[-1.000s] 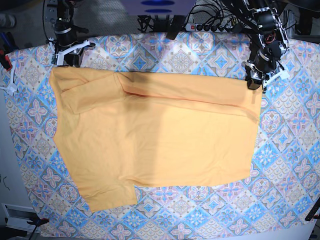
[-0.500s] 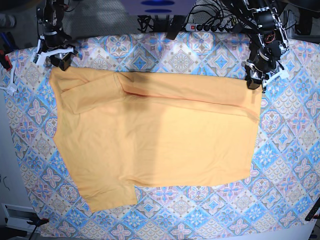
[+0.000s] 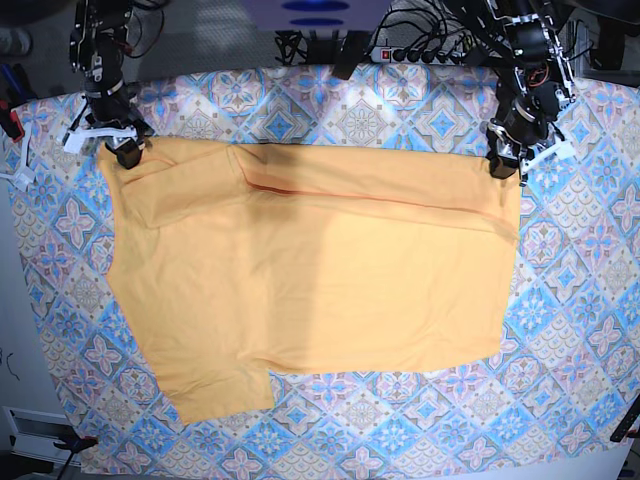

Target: Fold the T-shirt properly

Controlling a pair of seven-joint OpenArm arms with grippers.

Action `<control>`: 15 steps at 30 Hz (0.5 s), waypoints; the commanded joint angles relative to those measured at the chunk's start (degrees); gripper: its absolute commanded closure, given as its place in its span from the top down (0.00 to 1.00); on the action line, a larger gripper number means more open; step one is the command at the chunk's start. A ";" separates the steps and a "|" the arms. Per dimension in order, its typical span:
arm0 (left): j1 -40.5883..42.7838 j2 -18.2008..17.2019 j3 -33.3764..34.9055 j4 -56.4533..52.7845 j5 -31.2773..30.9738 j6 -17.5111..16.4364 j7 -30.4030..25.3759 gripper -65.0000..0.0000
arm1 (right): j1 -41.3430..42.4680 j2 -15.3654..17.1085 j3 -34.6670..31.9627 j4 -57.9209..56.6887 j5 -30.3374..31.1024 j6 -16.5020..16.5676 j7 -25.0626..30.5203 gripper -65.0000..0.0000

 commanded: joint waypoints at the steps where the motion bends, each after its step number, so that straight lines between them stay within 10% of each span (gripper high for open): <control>1: 0.00 -0.59 -0.23 0.77 -0.63 -0.76 0.16 0.00 | -0.31 0.59 0.26 0.39 -0.02 -0.14 -0.18 0.40; 9: 0.00 -0.59 -0.14 0.86 -0.81 -0.76 0.25 0.00 | -0.75 0.59 0.34 0.39 -0.02 -0.14 -0.18 0.02; 15: 0.08 -0.42 -0.14 0.86 -0.81 -0.76 0.25 0.00 | -2.51 0.59 0.34 2.85 -0.02 -0.14 -0.01 0.00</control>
